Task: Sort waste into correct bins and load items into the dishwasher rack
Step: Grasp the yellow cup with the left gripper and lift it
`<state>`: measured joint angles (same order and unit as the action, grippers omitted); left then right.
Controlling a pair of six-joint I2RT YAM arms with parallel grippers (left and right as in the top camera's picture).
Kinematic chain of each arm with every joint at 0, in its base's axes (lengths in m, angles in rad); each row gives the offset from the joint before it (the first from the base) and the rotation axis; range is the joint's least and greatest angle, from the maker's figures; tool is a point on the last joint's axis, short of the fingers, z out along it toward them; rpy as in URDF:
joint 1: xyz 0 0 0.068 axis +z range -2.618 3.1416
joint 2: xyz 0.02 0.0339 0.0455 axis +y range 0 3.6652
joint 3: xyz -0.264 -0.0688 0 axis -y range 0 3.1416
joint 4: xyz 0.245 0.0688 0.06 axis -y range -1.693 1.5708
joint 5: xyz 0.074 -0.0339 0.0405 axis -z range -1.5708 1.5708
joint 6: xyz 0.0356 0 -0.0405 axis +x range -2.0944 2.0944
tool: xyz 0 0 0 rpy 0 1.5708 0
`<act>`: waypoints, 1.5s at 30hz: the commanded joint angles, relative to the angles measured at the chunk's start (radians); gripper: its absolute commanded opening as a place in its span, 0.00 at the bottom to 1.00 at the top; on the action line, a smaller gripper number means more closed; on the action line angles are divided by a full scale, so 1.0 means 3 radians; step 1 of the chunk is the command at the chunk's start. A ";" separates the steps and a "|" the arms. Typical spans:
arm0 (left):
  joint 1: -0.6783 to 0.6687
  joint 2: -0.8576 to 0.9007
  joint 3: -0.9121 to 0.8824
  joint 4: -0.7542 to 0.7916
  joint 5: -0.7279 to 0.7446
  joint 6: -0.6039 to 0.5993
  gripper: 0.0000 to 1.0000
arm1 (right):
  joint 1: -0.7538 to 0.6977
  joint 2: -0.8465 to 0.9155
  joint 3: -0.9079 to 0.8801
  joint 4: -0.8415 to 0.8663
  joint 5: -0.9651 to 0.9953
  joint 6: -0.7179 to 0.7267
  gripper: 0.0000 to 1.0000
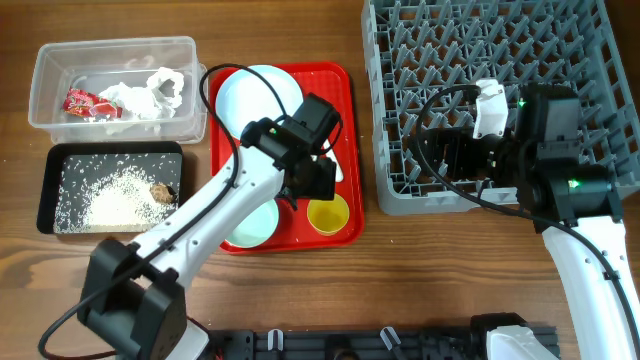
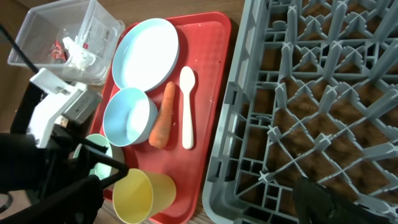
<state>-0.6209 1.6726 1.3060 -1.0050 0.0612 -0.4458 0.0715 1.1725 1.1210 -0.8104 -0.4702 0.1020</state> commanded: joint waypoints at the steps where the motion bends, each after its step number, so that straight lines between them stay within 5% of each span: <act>1: -0.0004 0.0036 -0.0036 0.0005 0.0058 0.0078 0.66 | 0.0010 0.0008 0.0052 -0.0003 -0.0003 0.0034 1.00; 7: -0.0099 0.0036 -0.0074 -0.0181 0.0376 0.0341 0.58 | 0.0010 0.0008 0.0052 -0.0005 -0.0003 0.0033 1.00; 11: -0.0172 0.0037 -0.0266 0.0033 0.0336 0.0337 0.44 | 0.0010 0.0008 0.0052 -0.0009 -0.0003 0.0033 1.00; 21: -0.0169 0.0039 -0.0638 0.0384 -0.0047 -0.0062 0.04 | 0.0010 0.0008 0.0052 -0.0017 -0.0001 0.0033 1.00; 23: -0.0134 0.0022 -0.0608 0.0407 0.0064 -0.0271 0.04 | 0.0010 0.0008 0.0052 -0.0017 -0.0001 0.0033 1.00; 30: 0.0579 -0.0401 -0.0233 0.0464 0.1396 -0.0273 0.04 | 0.0010 0.0008 0.0052 0.0005 -0.0075 0.0029 1.00; 37: 0.1565 -0.0673 -0.0223 0.1423 0.3745 -0.0420 0.04 | 0.0011 0.0008 0.0052 0.0745 -0.1315 0.0089 1.00; 45: 0.1699 -0.0673 -0.0223 0.1864 0.4484 -0.0664 0.04 | 0.0106 0.0098 0.0052 0.1752 -0.2275 0.0470 1.00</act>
<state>-0.1154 1.4807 1.2282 -0.4671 1.2587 -0.6102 0.0750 1.1755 1.1225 -0.3309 -0.9916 0.1947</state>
